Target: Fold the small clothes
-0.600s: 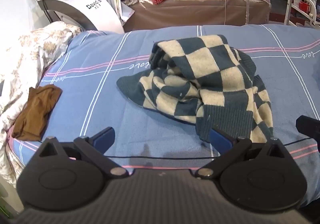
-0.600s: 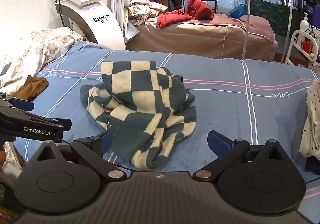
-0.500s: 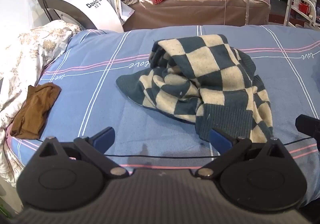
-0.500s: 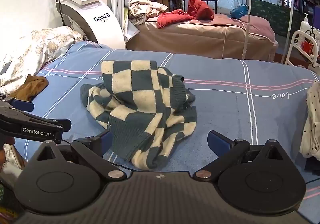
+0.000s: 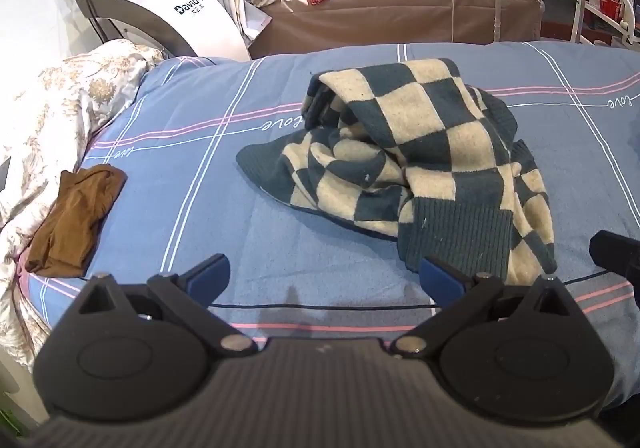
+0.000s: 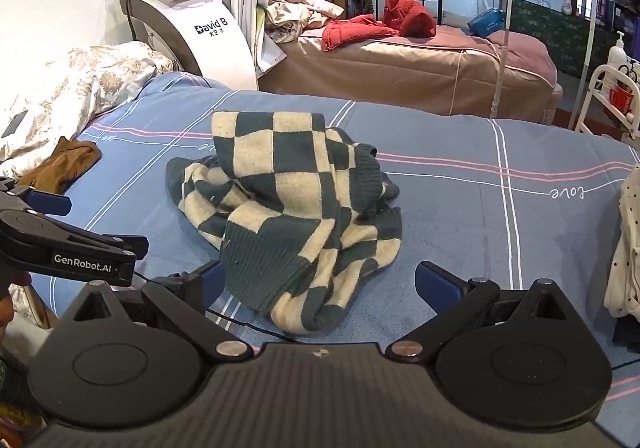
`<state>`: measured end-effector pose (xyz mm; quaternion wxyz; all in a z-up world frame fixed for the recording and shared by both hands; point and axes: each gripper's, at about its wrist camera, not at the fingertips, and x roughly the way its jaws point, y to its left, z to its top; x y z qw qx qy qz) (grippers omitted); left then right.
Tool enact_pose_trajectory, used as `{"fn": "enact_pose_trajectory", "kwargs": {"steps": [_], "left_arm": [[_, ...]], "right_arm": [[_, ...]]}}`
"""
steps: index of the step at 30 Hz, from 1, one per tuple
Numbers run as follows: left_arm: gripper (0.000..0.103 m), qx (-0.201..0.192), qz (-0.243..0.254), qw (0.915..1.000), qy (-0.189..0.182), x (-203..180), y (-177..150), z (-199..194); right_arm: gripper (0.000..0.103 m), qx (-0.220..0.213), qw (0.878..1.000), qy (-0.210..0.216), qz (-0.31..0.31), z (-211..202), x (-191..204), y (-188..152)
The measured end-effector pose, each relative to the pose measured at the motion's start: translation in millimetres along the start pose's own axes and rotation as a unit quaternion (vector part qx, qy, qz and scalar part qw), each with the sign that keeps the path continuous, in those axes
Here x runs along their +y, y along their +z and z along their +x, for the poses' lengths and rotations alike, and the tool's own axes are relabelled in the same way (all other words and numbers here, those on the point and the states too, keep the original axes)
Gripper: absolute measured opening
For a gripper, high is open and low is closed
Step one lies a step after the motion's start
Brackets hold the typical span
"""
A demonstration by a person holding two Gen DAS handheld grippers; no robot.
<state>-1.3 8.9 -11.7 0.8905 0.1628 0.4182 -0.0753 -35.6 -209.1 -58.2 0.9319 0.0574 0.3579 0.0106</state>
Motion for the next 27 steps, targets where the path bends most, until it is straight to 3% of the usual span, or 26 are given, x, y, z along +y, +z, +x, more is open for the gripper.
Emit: {"fn": "enact_pose_trajectory", "kwargs": {"steps": [27], "left_arm": [[0.103, 0.013, -0.008, 0.9999, 0.007, 3.5, -4.7, 7.5]], "right_arm": [[0.103, 0.007, 1.0, -0.001, -0.007, 3.8, 5.4, -3.0]]}}
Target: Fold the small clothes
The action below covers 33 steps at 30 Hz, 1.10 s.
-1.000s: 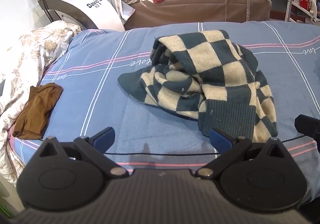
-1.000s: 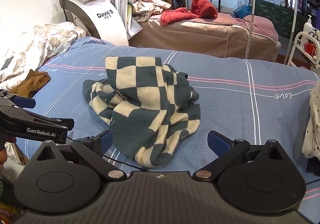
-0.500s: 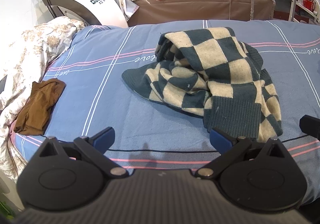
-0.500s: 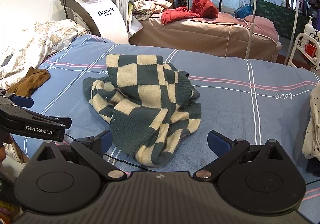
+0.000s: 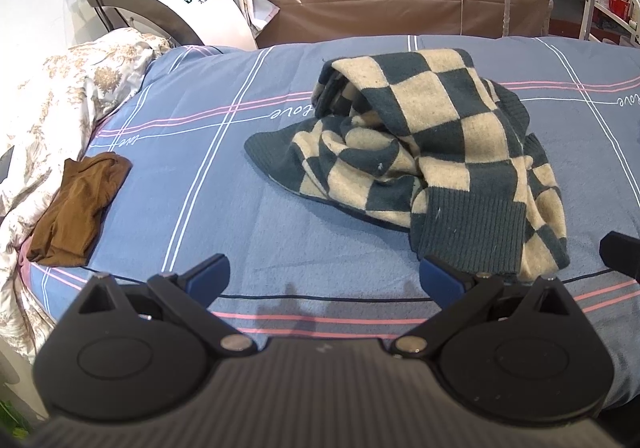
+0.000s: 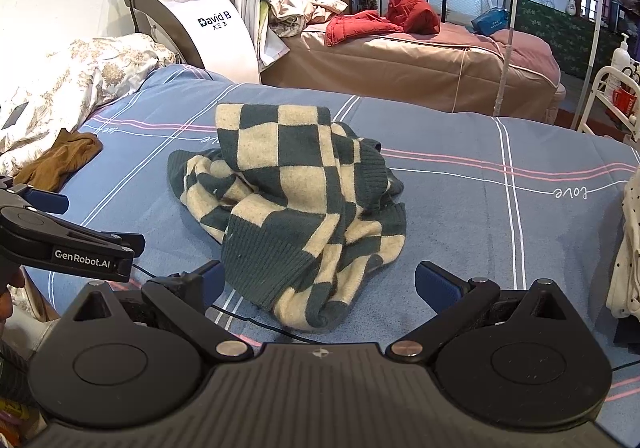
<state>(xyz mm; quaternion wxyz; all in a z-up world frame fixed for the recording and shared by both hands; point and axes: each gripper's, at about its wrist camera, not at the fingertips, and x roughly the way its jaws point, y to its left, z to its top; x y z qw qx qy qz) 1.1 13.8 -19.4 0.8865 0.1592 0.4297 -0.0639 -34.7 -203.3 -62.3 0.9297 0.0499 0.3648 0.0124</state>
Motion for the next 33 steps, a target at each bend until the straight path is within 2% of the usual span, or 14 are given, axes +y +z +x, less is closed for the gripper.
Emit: {"fn": "enact_pose_trajectory", "kwargs": {"steps": [33], "left_arm": [[0.103, 0.006, 0.001, 1.0, -0.001, 3.1, -0.4, 3.6]], "right_arm": [[0.103, 0.006, 1.0, -0.002, 0.002, 1.6, -0.7, 3.5]]}}
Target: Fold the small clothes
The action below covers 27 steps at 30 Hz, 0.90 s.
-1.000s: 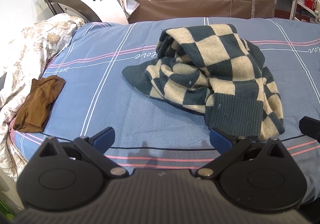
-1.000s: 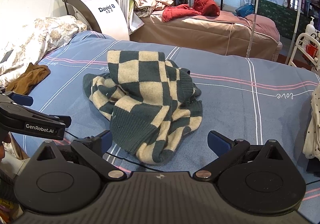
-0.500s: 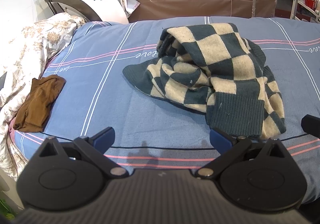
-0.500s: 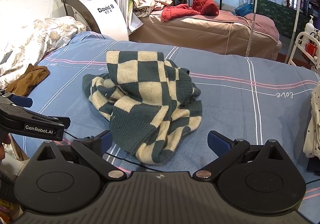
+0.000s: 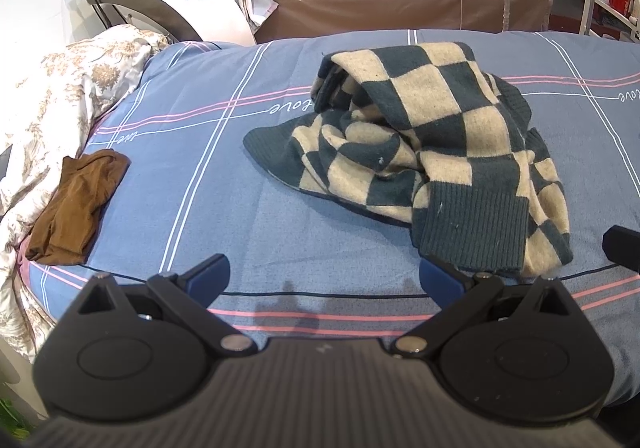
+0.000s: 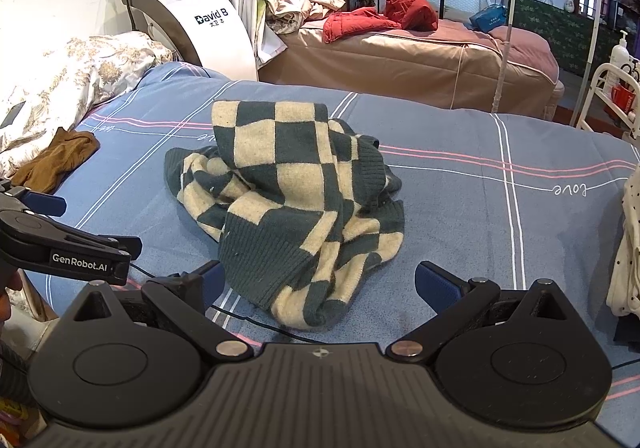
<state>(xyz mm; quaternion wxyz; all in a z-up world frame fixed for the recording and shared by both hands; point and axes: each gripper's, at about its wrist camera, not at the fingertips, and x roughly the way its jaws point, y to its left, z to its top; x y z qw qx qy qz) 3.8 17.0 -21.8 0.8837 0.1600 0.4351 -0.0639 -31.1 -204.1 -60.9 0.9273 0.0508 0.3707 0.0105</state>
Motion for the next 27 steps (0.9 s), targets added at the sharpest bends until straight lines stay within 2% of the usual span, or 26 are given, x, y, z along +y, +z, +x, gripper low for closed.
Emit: {"fn": "enact_pose_trajectory", "kwargs": {"steps": [27], "left_arm": [[0.103, 0.009, 0.003, 1.0, 0.002, -2.1, -4.4, 8.0]], "right_arm": [[0.103, 0.004, 1.0, 0.0, 0.003, 3.9, -1.1, -2.2]]}}
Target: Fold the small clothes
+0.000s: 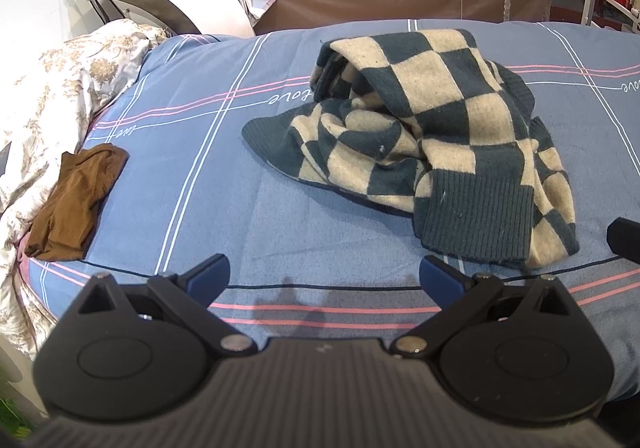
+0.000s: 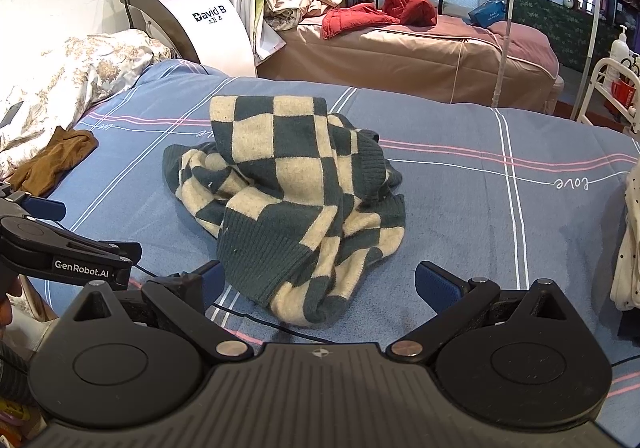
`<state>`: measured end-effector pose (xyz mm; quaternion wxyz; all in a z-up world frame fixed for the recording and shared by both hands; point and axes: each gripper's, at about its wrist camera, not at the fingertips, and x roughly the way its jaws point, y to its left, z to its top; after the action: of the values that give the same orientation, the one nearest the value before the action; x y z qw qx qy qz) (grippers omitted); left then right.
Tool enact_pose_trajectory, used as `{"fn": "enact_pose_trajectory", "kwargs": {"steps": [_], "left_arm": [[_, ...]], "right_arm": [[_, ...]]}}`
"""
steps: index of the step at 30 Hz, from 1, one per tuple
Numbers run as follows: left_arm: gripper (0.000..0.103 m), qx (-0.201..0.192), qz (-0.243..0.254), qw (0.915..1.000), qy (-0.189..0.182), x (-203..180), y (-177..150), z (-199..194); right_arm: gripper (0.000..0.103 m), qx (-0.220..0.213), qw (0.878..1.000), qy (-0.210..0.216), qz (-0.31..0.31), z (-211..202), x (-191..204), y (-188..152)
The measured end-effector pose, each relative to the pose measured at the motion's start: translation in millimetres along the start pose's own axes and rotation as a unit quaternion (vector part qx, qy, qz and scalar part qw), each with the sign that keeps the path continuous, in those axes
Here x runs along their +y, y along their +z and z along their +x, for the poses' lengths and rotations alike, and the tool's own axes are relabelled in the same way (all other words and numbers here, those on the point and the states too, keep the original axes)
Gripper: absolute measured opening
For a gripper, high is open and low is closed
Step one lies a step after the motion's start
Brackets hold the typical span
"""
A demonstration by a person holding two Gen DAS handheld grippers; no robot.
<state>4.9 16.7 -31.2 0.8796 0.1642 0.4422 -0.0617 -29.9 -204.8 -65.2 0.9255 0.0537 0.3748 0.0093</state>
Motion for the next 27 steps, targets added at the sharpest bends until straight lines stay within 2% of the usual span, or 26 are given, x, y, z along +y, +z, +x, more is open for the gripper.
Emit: {"fn": "enact_pose_trajectory", "kwargs": {"steps": [8, 14, 19, 23, 27], "left_arm": [[0.103, 0.005, 0.002, 1.0, -0.003, -2.3, -3.8, 9.8], [0.103, -0.008, 0.006, 0.9997, -0.021, -5.5, -8.5, 19.7], [0.103, -0.009, 0.022, 0.9995, -0.019, -15.2, -11.7, 31.4], [0.103, -0.024, 0.034, 0.998, -0.047, -25.6, -11.0, 43.3], [0.103, -0.034, 0.07, 0.9933, -0.086, -46.3, -4.3, 59.7]], "right_arm": [[0.103, -0.008, 1.0, 0.008, 0.007, 3.1, -2.5, -3.7], [0.103, -0.042, 0.998, 0.045, 0.033, 3.6, -10.9, -11.9], [0.103, -0.045, 0.997, 0.047, 0.038, 8.1, -12.7, -14.7], [0.103, -0.037, 0.999, 0.029, 0.022, 15.0, -11.4, -18.7], [0.103, -0.034, 0.999, 0.019, 0.024, 15.4, -19.2, -23.6]]}}
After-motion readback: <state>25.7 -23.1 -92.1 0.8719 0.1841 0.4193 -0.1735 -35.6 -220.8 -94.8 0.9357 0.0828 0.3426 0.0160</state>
